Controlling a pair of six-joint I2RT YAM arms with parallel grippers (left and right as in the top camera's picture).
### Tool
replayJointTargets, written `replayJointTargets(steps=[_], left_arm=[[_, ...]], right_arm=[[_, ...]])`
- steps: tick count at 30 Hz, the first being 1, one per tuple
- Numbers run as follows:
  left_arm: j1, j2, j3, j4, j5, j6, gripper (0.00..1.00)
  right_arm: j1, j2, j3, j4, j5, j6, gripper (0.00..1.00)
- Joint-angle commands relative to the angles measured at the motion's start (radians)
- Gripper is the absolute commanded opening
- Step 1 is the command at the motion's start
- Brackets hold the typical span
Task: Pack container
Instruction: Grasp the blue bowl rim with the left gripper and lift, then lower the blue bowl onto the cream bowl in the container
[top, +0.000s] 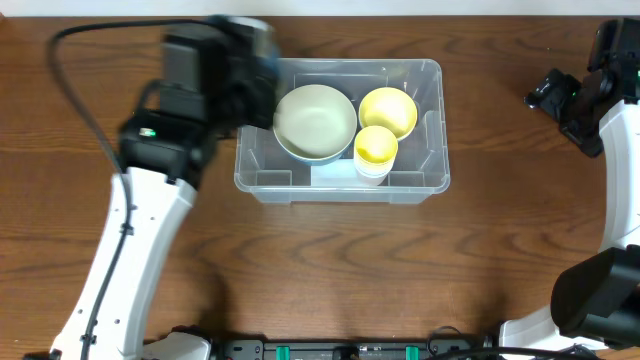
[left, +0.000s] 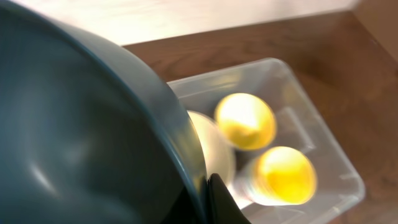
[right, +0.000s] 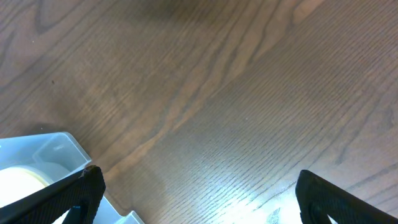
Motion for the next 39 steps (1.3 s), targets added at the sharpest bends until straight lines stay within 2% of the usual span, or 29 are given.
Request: replayJointTargets(steps=[1,7,19,25,26,28,29,31,32,39], left_arm=[[-0.127,0.026,0.027,0.033,-0.118,0.055,0.06],[-0.24,0.138,0.027,0.079,-0.223,0.069,0.06],[-0.242,0.359,0.027,0.096,-0.29,0.069,0.06],[-0.243,0.387,0.026,0.122,-0.291,0.069,0.06],[-0.243,0.387,0.026,0.124,-0.291,0.069,0.08],[-0.242,0.387,0.026,0.124,-0.291,0.069,0.36],[-0.242,0.387,0.026,0.124,-0.291,0.069,0.47],[-0.242,0.387,0.026,0.124,-0.292,0.069,0.62],[-0.24,0.387,0.026,0.125,-0.292,0.069,0.67],[-0.208,0.342,0.027,0.127,-0.348,0.039,0.7]], right_arm=[[-0.003,0.003,0.001,0.0,0.007,0.015,0.99],[-0.003,0.003,0.001,0.0,0.007,0.015,0.99],[-0.003,0.003,0.001,0.0,0.007,0.015,0.99],[-0.003,0.003,0.001,0.0,0.007,0.015,0.99],[-0.003,0.003,0.001,0.0,0.007,0.015,0.99],[-0.003,0.003,0.001,0.0,0.007,0.015,0.99],[-0.003,0.003,0.001,0.0,0.007,0.015,0.99],[-0.003,0.003,0.001,0.0,0.007,0.015,0.99],[-0.003,0.003,0.001,0.0,0.007,0.015,0.99],[-0.003,0.003,0.001,0.0,0.007,0.014,0.99]])
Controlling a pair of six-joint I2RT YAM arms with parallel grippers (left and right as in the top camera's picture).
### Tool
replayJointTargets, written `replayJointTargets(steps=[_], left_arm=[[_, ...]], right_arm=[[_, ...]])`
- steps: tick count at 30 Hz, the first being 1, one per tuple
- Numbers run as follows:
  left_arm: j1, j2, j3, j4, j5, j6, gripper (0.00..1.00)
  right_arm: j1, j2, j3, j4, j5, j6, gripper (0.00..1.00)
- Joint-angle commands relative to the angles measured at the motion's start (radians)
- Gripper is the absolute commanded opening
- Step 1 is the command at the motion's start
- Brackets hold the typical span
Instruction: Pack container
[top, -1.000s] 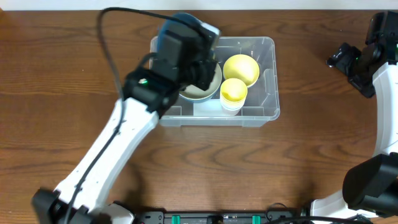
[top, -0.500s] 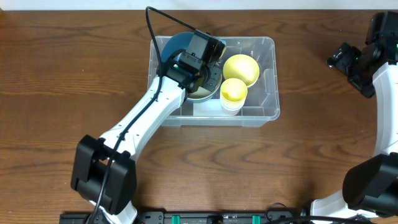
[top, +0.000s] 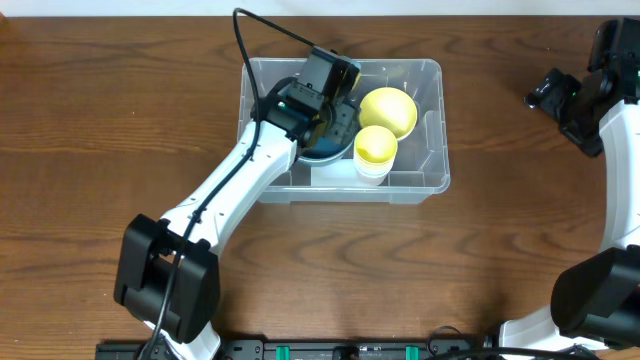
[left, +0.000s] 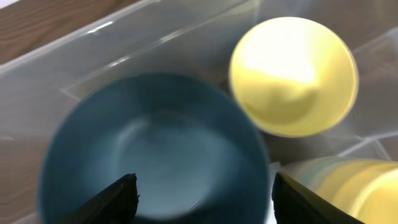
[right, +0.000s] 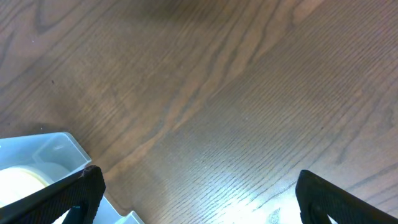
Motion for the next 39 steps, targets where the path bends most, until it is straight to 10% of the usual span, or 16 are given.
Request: replayJointTargets(steps=[1,12,23,39], left_arm=[[0.03,-0.063,0.027,0.002,-0.043,-0.021,0.7],[0.126,-0.365,0.027,-0.149,-0.079,-0.069,0.7],[0.165,-0.707,0.026,-0.39,-0.144,-0.107,0.98],[0.165,-1.173,0.026,-0.621,0.011,-0.092,0.98]], right_arm=[[-0.003,0.003,0.001,0.0,0.007,0.015,0.99],[-0.003,0.003,0.001,0.0,0.007,0.015,0.99],[-0.003,0.003,0.001,0.0,0.007,0.015,0.99],[-0.003,0.003,0.001,0.0,0.007,0.015,0.99]])
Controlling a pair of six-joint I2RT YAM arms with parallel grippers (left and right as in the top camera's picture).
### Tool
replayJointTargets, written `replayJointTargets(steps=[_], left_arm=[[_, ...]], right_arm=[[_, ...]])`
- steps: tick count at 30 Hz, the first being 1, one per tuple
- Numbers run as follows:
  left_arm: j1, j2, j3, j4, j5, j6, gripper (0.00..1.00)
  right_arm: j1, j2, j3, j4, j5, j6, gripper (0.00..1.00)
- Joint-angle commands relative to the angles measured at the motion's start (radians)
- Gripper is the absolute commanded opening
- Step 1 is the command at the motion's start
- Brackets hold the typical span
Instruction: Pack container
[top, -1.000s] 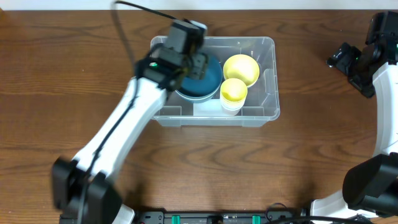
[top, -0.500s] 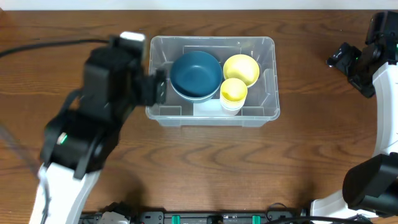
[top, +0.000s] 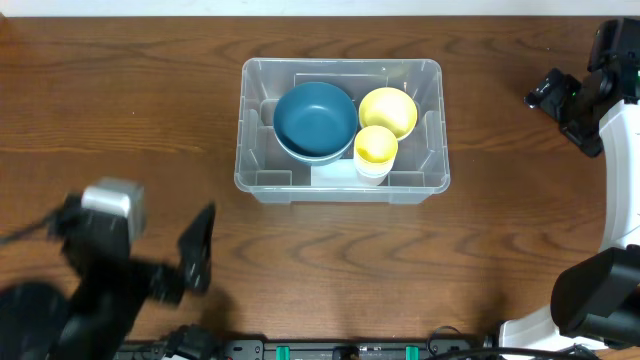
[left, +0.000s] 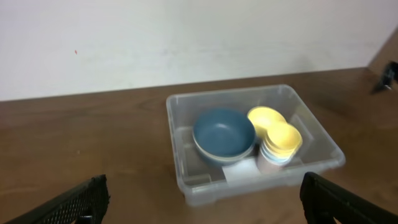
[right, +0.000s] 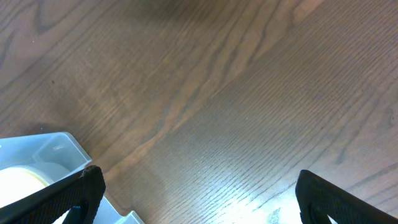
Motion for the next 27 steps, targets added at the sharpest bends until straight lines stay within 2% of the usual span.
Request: replayJointTargets(steps=[1,9,15,22,27], left_arm=[[0.006,-0.058,0.01,-0.042,0.032,0.005,0.98],[0.006,-0.131,0.009,-0.278,0.003,0.005,0.98],[0.007,-0.132,-0.001,-0.413,-0.114,-0.162,0.98],[0.104,-0.235,-0.116,-0.27,-0.114,-0.175,0.98],[0.18,-0.396,-0.315,-0.099,-0.111,-0.175,0.98]], right_arm=[[-0.003,0.003,0.001,0.0,0.007,0.015,0.99],[-0.003,0.003,0.001,0.0,0.007,0.015,0.99],[-0.003,0.003,0.001,0.0,0.007,0.015,0.99],[-0.003,0.003,0.001,0.0,0.007,0.015,0.99],[-0.003,0.003,0.001,0.0,0.007,0.015,0.99]])
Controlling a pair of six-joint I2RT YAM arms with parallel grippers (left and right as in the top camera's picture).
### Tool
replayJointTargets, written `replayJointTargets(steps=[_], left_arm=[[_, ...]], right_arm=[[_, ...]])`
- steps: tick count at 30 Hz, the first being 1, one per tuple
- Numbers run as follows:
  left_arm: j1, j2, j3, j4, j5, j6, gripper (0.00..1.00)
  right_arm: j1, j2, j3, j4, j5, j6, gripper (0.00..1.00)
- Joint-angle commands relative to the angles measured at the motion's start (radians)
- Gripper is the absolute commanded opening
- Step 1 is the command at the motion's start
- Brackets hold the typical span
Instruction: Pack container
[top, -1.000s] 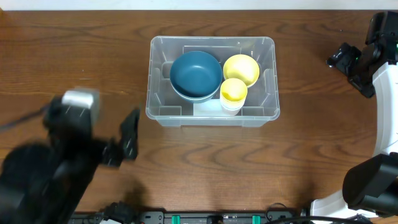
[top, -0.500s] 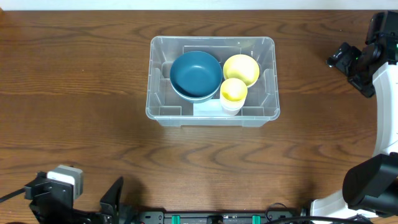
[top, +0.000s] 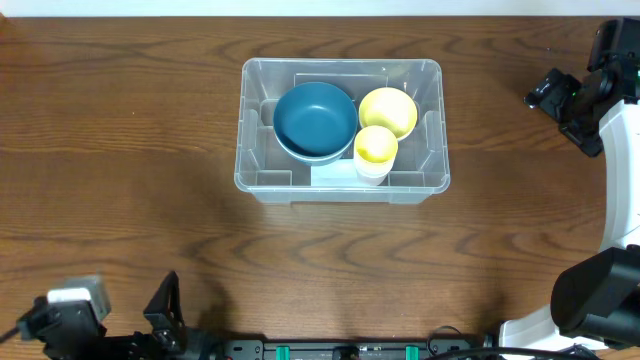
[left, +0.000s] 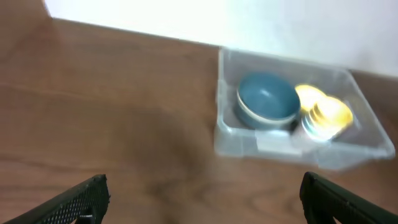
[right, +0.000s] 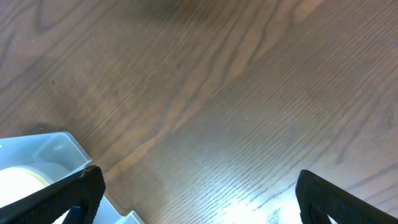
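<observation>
The clear plastic container (top: 250, 170) sits at the table's far middle. Inside it a blue bowl (top: 315, 118) rests in a pale bowl whose rim just shows. To its right are a yellow bowl (top: 388, 111) and a stack of cups with a yellow top (top: 376, 148). My left gripper (left: 202, 202) is open and empty, low at the table's front left corner, far from the container (left: 249, 134). My right gripper (right: 211, 199) is open and empty above bare wood at the far right, with only the container's corner (right: 53, 149) in its view.
The brown wooden table (top: 130, 150) stretches around the container on all sides. The right arm (top: 600, 110) stands along the right edge. A white wall lies beyond the table's far edge in the left wrist view.
My left arm has drawn further back to the table's front left corner, and its view now shows the container smaller and further right. The gripper stays open. The right arm and the container's contents are unchanged.
My left gripper first held the blue bowl beside the container's left end, with a pale bowl inside. Then it was open over the blue bowl, nested in the pale one. Later it stood empty at the front left, and now lower still.
</observation>
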Motion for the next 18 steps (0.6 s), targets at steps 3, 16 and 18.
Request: replayJointTargets(steps=[3,16,18], left_arm=[[0.057,-0.196,-0.259,0.211,0.016,0.033,0.98],[0.076,-0.317,-0.88,1.014,0.223,0.18,0.98],[0.076,-0.318,-0.945,1.103,0.23,0.18,0.98]], right_arm=[[-0.003,0.003,0.001,0.0,0.006,0.015,0.99],[-0.003,0.003,0.001,0.0,0.006,0.015,0.99],[-0.003,0.003,0.001,0.0,0.006,0.015,0.99]])
